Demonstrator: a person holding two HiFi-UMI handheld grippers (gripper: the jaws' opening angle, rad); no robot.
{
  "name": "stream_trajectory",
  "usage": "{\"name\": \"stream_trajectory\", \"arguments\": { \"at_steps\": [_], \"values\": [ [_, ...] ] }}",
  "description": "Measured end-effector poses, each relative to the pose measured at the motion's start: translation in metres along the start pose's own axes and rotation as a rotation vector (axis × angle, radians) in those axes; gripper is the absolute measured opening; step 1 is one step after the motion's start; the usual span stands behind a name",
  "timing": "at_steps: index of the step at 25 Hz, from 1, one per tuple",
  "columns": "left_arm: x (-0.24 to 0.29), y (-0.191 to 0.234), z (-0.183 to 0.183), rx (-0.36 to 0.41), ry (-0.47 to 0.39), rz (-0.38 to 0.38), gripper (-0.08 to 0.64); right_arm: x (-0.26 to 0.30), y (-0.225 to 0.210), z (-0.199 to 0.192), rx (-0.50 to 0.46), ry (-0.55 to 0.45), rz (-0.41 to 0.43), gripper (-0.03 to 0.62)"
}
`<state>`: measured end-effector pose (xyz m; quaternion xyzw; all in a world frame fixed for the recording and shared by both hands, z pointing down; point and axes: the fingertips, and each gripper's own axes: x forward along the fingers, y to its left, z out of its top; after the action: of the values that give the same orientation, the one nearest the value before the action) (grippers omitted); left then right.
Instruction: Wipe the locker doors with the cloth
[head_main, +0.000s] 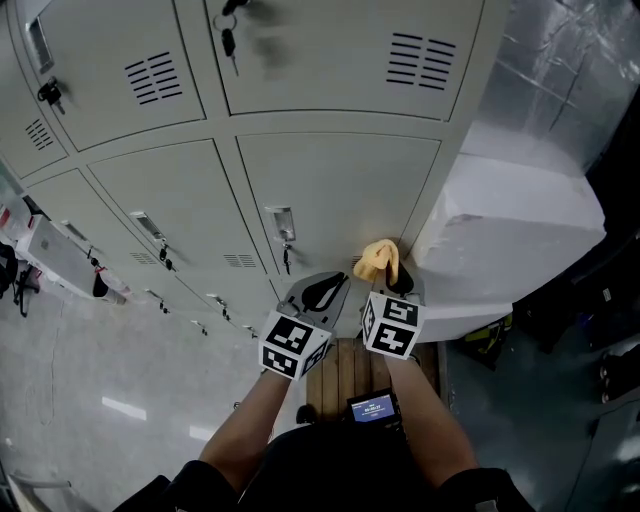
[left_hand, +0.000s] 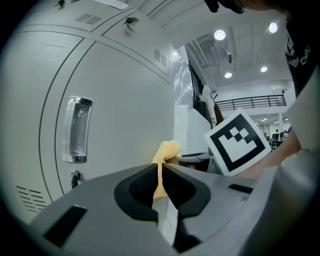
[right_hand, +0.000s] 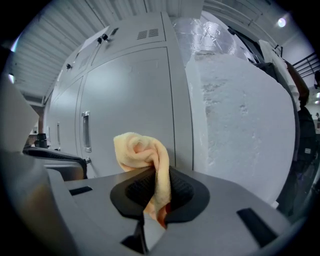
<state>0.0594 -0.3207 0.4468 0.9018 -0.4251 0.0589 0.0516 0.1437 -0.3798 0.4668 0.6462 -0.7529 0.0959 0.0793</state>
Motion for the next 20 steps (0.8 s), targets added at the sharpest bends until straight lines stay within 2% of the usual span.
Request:
{"name": "stream_trajectory", "arguments": {
  "at_steps": [8,20],
  "values": [
    [-0.014,0.009,-0.014,-0.028,0.012,0.025,0.038,-0.007,0.049,-0.009,-0.084,0.001,0.152,0.071],
    [-0.072,0.064,-0.029,-0.063,0.020,0.161,0.038,0.017,0.133,-0.040,-0.109,0.092,0.308,0.071]
  ]
}}
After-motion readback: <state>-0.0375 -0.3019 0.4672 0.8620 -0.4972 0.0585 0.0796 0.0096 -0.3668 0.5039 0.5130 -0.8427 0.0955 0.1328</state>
